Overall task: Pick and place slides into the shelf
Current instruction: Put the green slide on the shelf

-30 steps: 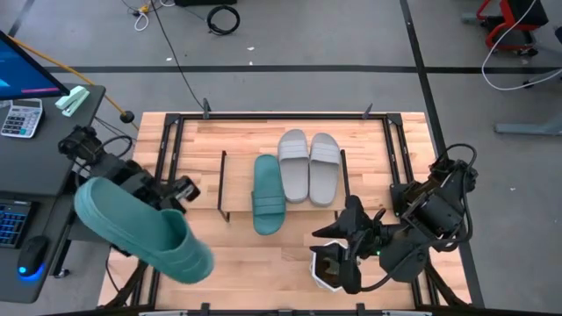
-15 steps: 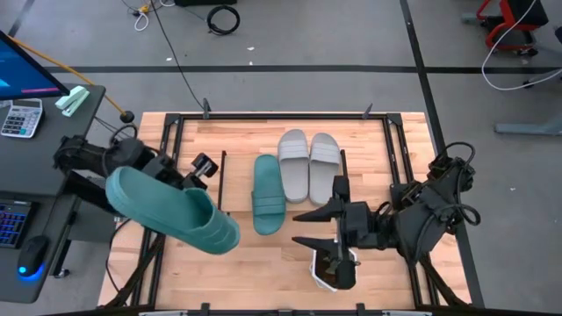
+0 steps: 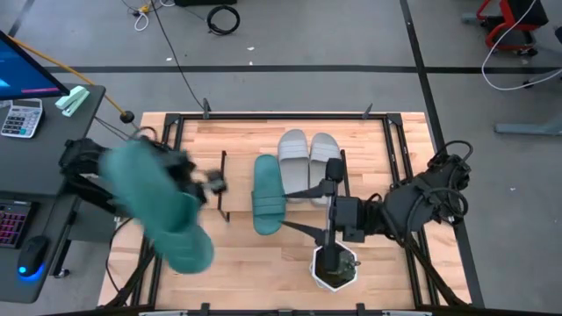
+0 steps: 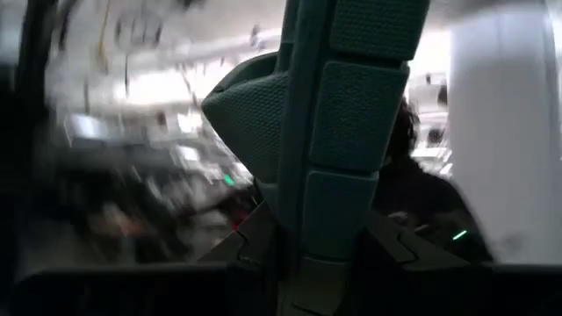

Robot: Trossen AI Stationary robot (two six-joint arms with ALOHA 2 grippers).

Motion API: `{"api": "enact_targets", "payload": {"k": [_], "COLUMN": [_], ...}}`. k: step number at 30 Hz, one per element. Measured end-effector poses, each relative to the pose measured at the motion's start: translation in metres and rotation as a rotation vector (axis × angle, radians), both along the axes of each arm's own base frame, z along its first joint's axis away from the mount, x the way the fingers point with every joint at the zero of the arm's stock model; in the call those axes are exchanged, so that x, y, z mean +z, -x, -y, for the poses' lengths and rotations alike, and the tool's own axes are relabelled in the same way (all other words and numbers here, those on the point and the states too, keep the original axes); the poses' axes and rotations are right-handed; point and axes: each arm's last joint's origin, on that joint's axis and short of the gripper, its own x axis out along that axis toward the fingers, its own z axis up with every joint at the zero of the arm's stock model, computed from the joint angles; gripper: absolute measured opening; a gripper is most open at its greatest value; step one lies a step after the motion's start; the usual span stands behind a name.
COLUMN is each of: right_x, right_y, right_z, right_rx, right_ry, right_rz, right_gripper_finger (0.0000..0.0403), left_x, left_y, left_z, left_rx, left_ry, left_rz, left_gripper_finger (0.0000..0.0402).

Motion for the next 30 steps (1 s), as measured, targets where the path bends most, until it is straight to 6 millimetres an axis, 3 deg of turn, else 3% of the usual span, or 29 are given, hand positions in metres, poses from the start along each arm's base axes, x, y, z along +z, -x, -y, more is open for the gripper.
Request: {"api": "enact_targets", "payload": {"k": [3, 6, 9, 15, 21, 30], "right_x": [0.002, 0.005, 0.010, 0.023, 0.032, 0.022], "right_y": [-0.004, -0.005, -0.002, 0.004, -0.006, -0.035], "right_z": [0.006, 0.016, 0.022, 0.038, 0.079, 0.131], "right_rx": [0.017, 0.036, 0.040, 0.084, 0.230, 0.443], "right_ry": [0.013, 0.020, 0.078, 0.077, -0.206, -0.350], "right_rz": [0.013, 0.022, 0.032, 0.093, 0.161, 0.094], "right_gripper_finger": [0.0227, 0.0230, 0.0232, 0.0232, 0.0231, 0.0231], "left_x": [-0.017, -0.030, -0.036, -0.034, -0.041, -0.059], "left_y": [-0.024, -0.039, -0.044, -0.036, -0.045, -0.062], "left_z": [0.010, 0.023, 0.033, 0.036, 0.036, 0.041], "left_rx": [-0.124, -0.232, -0.315, -0.372, -0.412, -0.468], "left_ry": [0.036, 0.071, 0.100, 0.227, 0.220, 0.217], "left_rz": [-0.217, -0.329, -0.307, -0.025, -0.108, -0.249], "left_gripper_finger": [0.0097, 0.0097, 0.0097, 0.0097, 0.0097, 0.0096]}}
